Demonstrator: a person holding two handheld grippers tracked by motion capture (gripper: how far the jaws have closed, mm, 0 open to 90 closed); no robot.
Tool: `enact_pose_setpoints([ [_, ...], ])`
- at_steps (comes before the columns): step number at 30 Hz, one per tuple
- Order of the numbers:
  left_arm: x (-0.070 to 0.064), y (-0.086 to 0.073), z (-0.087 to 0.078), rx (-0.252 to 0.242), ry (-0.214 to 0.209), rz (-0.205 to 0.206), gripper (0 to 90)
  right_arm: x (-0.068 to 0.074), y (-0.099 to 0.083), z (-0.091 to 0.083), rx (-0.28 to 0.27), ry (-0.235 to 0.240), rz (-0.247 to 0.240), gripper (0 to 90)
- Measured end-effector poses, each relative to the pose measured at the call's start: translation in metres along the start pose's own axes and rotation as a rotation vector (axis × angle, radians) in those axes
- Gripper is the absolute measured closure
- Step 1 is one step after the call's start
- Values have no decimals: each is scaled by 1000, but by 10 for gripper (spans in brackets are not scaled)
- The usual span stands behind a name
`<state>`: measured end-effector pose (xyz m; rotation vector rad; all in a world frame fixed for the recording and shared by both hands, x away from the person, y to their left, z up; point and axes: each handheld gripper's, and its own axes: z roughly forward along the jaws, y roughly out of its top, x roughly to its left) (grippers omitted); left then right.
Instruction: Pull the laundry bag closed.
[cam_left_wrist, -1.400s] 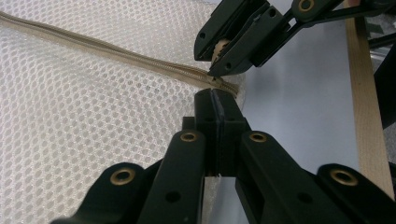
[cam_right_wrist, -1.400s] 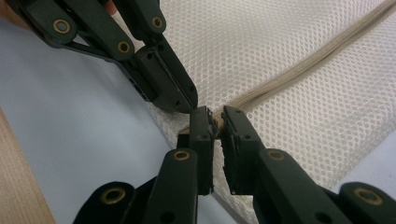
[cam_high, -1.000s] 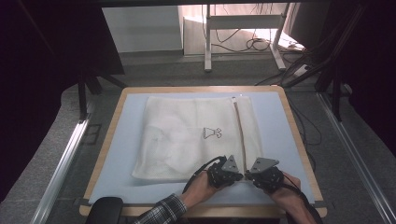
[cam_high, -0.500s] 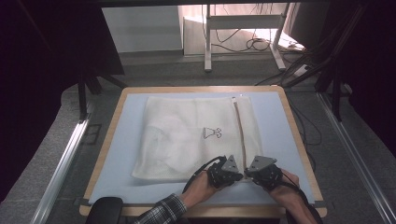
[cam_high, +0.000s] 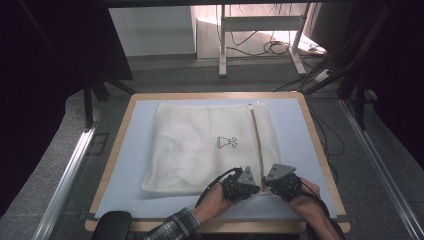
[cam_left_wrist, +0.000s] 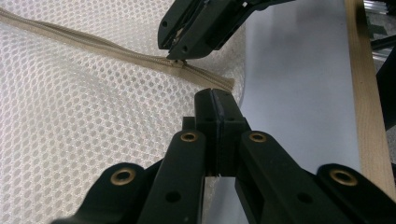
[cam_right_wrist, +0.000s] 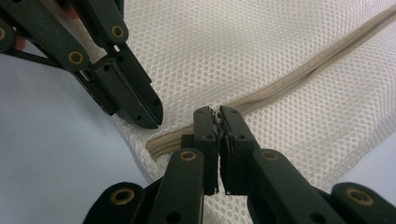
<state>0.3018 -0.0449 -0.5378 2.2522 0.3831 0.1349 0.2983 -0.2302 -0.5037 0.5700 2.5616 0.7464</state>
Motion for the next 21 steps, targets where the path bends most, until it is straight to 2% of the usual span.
enact_pose_setpoints([
  [15,0,0,0,-5,-8,-13,900,-9,4,4,-9,-29,-4,855],
  [21,1,0,0,4,-6,2,900,-15,6,7,-8,-46,-7,857],
])
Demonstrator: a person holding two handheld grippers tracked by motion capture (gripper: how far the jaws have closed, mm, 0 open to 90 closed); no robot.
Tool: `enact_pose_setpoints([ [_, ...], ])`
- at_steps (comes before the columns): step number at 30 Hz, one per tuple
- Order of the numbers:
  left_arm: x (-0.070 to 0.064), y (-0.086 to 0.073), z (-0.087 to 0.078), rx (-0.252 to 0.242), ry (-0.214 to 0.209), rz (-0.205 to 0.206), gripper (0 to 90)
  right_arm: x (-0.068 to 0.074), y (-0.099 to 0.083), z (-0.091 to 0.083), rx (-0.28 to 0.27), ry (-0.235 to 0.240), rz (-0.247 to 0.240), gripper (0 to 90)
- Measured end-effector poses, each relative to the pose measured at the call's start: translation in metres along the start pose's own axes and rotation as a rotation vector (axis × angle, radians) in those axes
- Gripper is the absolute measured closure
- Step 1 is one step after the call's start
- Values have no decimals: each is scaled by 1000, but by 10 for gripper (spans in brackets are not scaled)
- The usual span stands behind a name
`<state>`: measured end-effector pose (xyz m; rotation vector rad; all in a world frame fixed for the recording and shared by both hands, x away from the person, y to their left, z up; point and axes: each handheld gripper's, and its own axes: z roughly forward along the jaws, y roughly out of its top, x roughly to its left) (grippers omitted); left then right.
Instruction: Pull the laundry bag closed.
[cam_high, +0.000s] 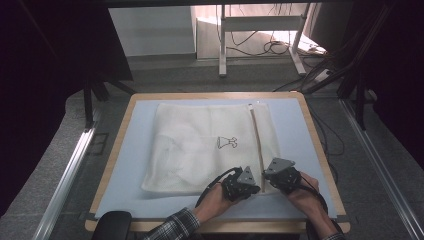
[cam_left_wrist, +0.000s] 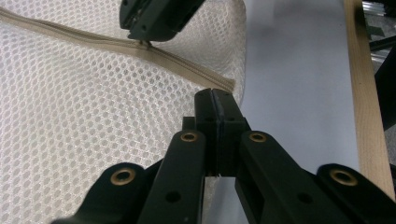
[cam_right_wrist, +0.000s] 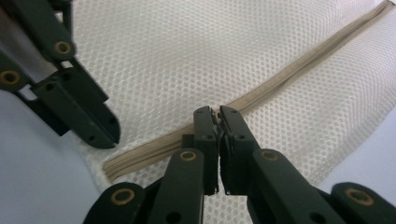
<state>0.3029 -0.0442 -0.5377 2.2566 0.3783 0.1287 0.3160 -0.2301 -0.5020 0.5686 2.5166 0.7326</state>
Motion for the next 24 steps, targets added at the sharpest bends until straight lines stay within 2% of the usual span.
enact_pose_setpoints([
  [7,0,0,0,-3,-7,-18,900,-6,3,5,5,-12,0,856],
  [24,0,0,0,-4,-7,-20,900,-21,7,14,13,-32,-3,851],
])
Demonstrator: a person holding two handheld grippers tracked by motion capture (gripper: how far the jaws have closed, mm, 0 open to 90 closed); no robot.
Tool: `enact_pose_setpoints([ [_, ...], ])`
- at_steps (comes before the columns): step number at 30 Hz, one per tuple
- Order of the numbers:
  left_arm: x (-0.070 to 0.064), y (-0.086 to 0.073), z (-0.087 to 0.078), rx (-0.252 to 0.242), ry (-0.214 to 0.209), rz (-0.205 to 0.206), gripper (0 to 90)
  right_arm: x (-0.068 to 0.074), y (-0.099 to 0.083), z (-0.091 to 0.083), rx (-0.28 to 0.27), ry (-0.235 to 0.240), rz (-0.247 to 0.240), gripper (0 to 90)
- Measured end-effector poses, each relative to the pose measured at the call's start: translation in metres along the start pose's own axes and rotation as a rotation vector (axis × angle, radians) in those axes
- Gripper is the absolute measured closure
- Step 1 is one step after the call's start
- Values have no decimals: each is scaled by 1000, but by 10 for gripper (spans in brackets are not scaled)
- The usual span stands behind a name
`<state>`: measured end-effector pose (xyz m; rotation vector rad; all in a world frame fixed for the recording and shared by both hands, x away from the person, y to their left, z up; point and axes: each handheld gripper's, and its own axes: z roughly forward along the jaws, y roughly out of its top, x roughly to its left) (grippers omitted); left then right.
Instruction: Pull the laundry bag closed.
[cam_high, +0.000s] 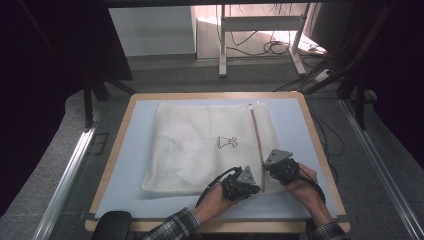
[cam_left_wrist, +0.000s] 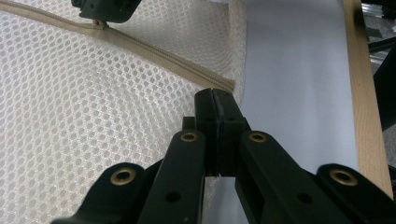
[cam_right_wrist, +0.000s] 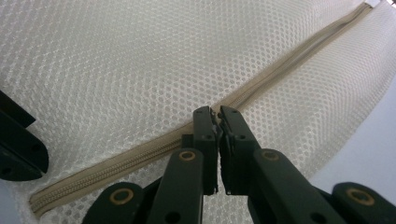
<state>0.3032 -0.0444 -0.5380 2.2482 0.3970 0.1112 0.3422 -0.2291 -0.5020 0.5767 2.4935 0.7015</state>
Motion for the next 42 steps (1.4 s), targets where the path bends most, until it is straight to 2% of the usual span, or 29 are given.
enact_pose_setpoints([
  [29,-2,0,1,-14,0,-18,900,-19,11,18,20,-44,-8,853],
  [30,-1,0,0,-6,1,-6,900,-19,12,18,19,-46,-8,853],
  [42,-1,0,0,-6,0,-7,900,-28,17,25,23,-60,-3,851],
])
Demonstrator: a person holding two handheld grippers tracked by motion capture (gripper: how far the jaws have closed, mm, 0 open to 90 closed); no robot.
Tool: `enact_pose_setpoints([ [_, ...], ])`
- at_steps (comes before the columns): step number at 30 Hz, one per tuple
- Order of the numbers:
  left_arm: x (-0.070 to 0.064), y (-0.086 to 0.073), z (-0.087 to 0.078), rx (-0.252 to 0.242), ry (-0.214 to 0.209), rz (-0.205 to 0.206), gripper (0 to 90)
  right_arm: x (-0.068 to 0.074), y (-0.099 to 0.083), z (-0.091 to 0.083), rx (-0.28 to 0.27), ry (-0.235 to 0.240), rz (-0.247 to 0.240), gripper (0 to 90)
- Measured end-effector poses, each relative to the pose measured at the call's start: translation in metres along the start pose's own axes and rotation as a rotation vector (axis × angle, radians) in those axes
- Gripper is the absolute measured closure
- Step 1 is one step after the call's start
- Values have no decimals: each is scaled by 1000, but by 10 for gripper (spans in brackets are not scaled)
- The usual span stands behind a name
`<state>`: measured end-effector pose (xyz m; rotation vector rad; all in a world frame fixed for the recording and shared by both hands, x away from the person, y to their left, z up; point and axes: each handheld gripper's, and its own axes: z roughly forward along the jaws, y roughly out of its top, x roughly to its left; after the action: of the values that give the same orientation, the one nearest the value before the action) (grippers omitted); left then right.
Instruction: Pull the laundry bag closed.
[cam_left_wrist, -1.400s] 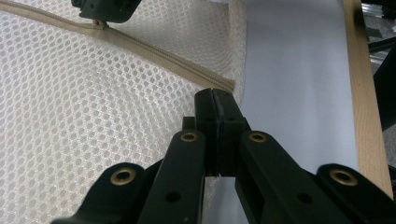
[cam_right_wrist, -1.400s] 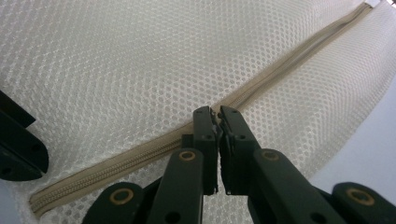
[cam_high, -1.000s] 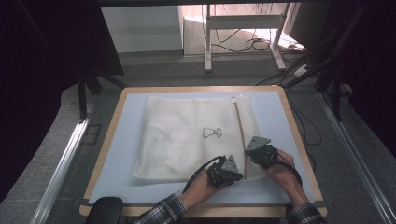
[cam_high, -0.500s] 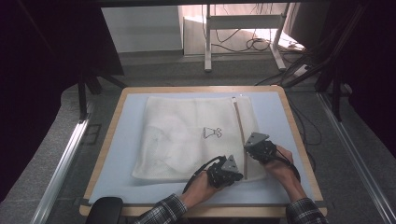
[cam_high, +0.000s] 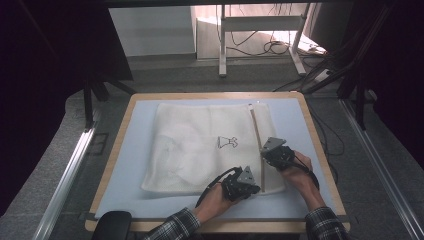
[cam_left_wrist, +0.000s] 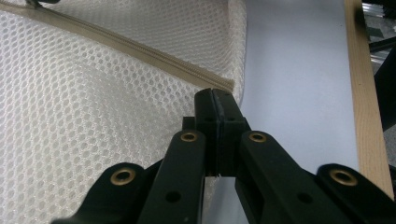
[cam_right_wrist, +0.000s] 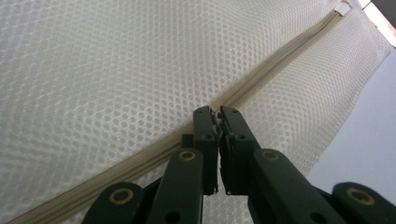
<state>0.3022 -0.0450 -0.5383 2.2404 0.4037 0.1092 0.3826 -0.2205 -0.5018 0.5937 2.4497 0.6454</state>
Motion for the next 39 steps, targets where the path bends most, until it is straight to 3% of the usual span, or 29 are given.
enact_pose_setpoints([
  [28,1,0,0,7,1,12,900,-19,13,22,19,-46,-37,851],
  [39,0,0,0,6,4,15,900,-29,17,30,21,-47,-27,853],
])
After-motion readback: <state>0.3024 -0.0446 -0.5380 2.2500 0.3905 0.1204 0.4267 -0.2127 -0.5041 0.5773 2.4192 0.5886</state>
